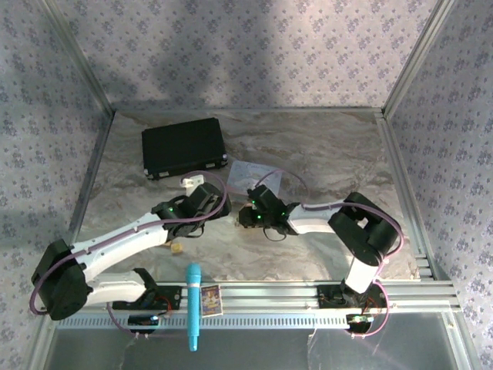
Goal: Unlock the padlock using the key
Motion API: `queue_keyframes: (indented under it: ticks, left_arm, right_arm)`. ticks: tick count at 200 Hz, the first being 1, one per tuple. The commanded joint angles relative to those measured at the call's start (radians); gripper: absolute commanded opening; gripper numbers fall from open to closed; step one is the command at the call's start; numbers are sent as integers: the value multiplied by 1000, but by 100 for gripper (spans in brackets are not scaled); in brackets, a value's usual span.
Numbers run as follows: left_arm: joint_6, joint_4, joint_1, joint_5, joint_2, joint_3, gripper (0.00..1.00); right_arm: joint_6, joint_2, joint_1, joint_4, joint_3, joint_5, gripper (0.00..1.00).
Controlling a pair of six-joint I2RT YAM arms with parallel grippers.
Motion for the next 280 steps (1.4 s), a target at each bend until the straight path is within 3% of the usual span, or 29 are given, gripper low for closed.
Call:
queue_keyframes:
  ticks: [1,23,65,84,121,140,158,187,211,245,280]
  left_arm:
    - [88,-15,4,-63,16,71,100]
    - [195,-9,4,-51,52,113,100]
    - [703,-77,3,-19,192,292,95]
    - [847,-131,-9,-41,290,390,95]
    - [1071,-61,-17,-8,458,466,90]
    - [1216,-14,-27,60,517,472,80]
    - [1337,32,-38,77,565,469,75]
    - [1410,68,-61,136,622,483,69]
    - [1410,37,-84,102,683,517,63]
    - [1412,-1,-102,94,741,505,39]
    - [1401,-34,-114,77,761,494,33]
  right_arm:
    - [48,10,-15,-21,-61,-42,9]
    - [56,-16,-35,3,-98,-62,6]
    - [99,-54,-120,156,-214,-175,2]
    - [99,-65,-151,206,-252,-215,2]
    - [99,-82,-199,305,-311,-271,1]
    - [84,-95,-224,298,-332,-279,1]
    - [66,-99,-250,310,-354,-307,1]
    - [36,-84,-294,322,-361,-371,1]
    - [23,-83,-317,328,-368,-382,1]
    - [92,-63,-377,456,-415,-383,0]
    - [90,-28,-420,475,-415,-392,0]
